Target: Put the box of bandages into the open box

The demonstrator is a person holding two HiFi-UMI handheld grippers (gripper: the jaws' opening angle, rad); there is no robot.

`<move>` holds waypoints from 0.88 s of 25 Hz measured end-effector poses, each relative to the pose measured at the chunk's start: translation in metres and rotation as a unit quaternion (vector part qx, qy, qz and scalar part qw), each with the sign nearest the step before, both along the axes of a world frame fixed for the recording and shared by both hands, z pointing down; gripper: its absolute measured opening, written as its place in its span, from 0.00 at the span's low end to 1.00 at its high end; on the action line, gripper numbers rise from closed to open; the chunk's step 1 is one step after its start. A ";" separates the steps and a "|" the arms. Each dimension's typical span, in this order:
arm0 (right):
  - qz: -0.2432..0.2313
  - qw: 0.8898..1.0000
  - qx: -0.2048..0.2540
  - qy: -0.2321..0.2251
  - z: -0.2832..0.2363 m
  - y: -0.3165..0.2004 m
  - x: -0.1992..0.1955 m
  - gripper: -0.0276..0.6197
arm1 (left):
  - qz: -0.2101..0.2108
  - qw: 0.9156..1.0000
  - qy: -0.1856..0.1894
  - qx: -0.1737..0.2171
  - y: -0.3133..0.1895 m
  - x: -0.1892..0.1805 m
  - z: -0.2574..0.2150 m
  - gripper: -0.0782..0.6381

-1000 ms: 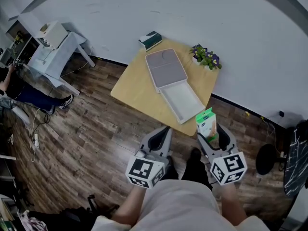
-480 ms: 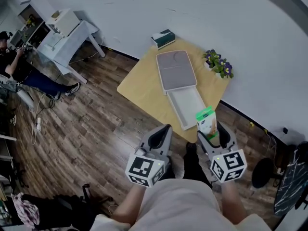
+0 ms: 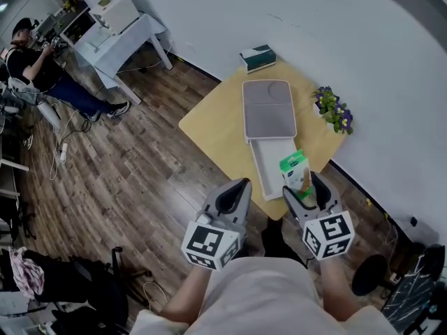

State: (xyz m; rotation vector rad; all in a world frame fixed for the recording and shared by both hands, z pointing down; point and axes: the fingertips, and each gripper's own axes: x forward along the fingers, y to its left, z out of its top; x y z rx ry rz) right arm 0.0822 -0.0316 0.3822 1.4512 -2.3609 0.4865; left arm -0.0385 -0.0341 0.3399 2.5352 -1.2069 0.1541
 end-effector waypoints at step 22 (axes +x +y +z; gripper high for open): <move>-0.162 0.985 -0.044 0.034 0.058 -0.050 0.009 0.55 | -0.154 0.987 -0.010 -0.034 -0.009 0.018 0.024 0.11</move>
